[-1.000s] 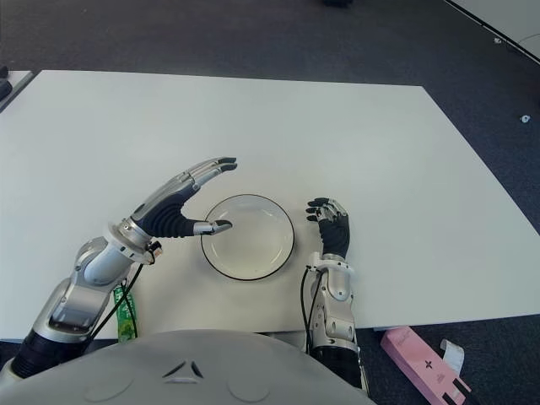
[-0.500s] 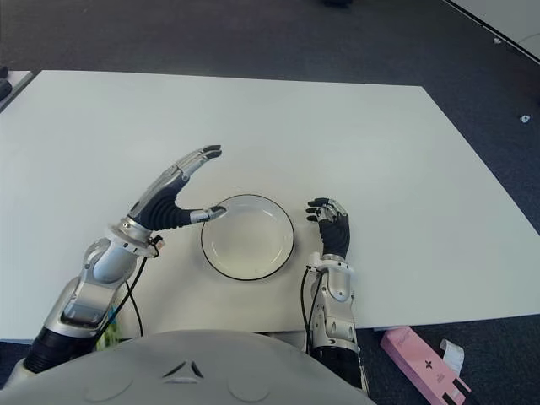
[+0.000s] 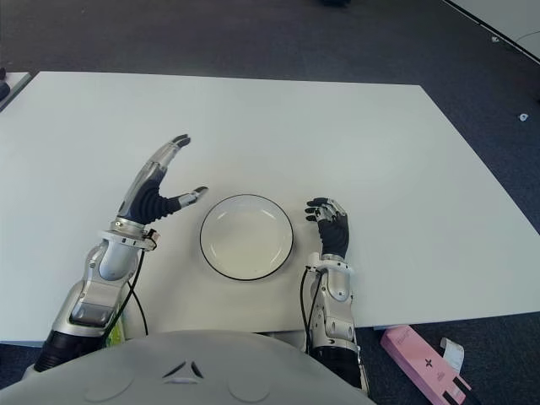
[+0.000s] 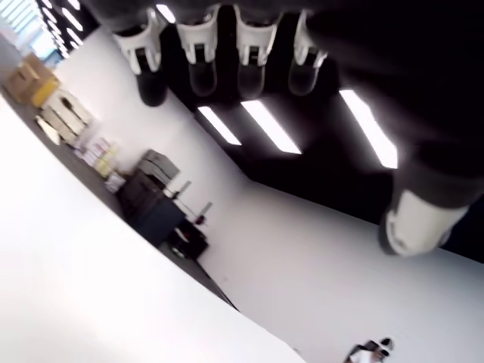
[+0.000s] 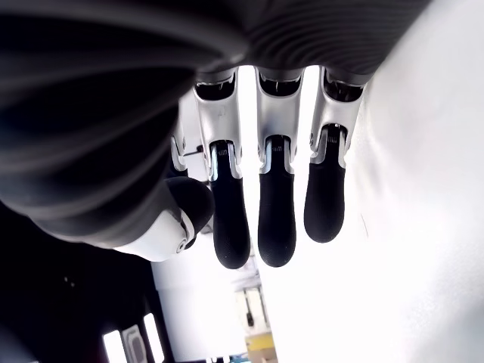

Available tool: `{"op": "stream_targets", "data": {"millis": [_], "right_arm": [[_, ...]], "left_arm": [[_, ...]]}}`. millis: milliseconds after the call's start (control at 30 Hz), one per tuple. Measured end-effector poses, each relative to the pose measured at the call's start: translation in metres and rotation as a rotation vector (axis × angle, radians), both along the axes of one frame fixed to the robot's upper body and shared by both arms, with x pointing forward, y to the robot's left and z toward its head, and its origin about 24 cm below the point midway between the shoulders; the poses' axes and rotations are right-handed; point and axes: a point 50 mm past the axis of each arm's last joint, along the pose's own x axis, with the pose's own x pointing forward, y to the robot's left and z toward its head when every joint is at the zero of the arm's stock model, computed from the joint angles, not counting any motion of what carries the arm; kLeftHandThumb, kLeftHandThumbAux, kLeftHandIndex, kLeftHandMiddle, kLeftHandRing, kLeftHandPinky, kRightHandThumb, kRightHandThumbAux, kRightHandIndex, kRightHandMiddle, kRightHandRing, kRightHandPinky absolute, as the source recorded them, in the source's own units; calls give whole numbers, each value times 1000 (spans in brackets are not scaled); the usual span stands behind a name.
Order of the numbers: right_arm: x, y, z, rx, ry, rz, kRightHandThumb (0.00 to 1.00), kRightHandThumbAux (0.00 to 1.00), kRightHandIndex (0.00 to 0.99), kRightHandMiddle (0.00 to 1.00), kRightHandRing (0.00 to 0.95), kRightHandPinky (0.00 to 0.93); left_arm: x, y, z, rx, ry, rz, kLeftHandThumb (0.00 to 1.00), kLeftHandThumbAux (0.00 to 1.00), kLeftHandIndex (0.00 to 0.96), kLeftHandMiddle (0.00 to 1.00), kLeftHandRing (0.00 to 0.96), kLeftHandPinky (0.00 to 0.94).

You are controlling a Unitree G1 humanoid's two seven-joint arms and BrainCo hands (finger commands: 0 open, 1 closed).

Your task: Put the toothpaste on the table into the plate.

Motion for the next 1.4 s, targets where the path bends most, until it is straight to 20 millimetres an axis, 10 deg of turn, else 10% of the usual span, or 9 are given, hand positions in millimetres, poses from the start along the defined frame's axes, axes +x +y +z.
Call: {"op": "stream_targets", "data": {"millis": [533, 1400], "right_arm": [[-1, 0, 6, -6, 4, -3, 707, 720, 430, 498, 494, 502], [1, 7, 8, 11, 9, 32, 708, 721, 429, 502, 501, 508]], "left_arm": [[-8, 3, -35, -61, 188, 253, 266, 733, 71, 112, 128, 217], [-22, 14, -34, -82, 247, 373, 313, 772, 126, 190, 210, 274]]}}
